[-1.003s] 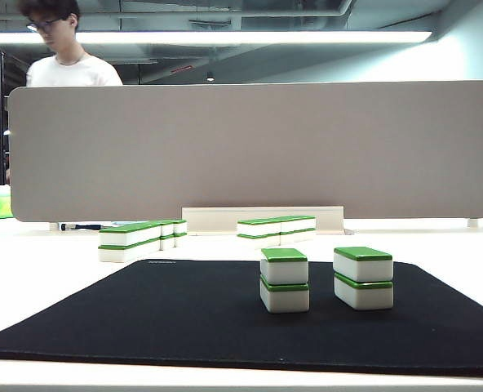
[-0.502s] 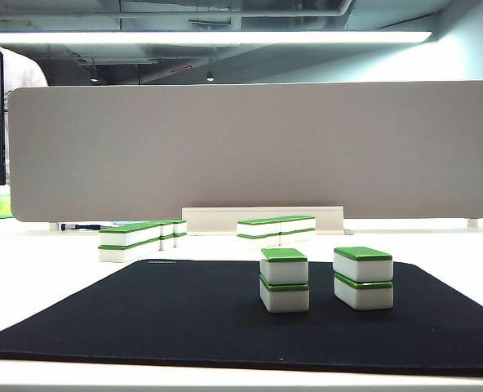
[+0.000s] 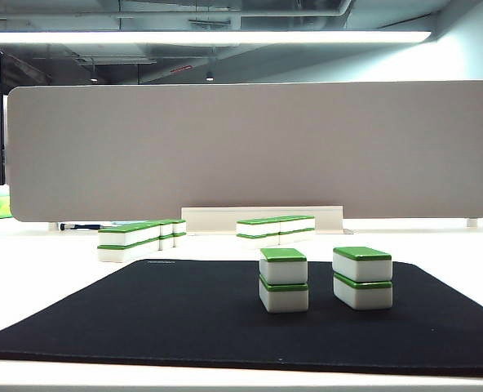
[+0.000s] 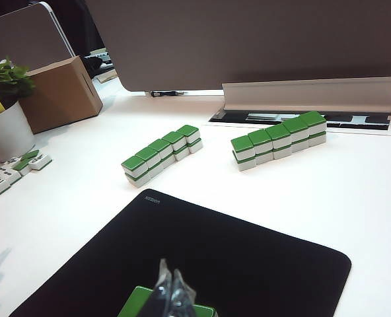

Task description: Take a mahjong tile from the mahjong wall and then place it on the table close to you.

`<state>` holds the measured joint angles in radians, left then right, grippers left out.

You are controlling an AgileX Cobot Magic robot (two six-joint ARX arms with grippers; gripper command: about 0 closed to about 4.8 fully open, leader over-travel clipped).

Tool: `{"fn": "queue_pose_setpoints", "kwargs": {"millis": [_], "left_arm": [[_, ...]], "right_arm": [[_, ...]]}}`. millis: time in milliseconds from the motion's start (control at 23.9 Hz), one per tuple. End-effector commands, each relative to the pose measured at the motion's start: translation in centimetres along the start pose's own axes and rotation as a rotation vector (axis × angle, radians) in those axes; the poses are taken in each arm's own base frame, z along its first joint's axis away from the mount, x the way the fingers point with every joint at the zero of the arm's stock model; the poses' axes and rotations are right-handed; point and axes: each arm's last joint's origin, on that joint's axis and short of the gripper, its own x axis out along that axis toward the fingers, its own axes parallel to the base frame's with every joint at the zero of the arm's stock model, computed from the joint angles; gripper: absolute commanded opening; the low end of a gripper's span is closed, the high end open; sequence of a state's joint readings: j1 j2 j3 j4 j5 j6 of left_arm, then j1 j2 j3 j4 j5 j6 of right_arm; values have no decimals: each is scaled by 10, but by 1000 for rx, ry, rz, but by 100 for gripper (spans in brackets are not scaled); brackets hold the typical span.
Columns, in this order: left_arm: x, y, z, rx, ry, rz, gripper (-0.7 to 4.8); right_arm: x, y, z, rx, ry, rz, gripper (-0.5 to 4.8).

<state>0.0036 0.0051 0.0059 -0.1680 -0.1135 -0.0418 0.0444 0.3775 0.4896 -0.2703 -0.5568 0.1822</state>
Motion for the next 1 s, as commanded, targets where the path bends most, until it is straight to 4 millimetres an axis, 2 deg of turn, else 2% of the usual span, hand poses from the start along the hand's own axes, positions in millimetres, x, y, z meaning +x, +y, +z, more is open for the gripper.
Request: {"fn": "queue_pose_setpoints", "kwargs": {"millis": [42, 752, 1003], "left_arm": [[0, -1, -1, 5, 11, -29, 18], [0, -1, -1, 5, 11, -29, 18], [0, -1, -1, 5, 11, -29, 19]], "right_arm": [[0, 1, 3, -11, -13, 2, -1], [0, 0, 2, -31, -12, -22, -1], [4, -11, -16, -10, 0, -169, -1]]}}
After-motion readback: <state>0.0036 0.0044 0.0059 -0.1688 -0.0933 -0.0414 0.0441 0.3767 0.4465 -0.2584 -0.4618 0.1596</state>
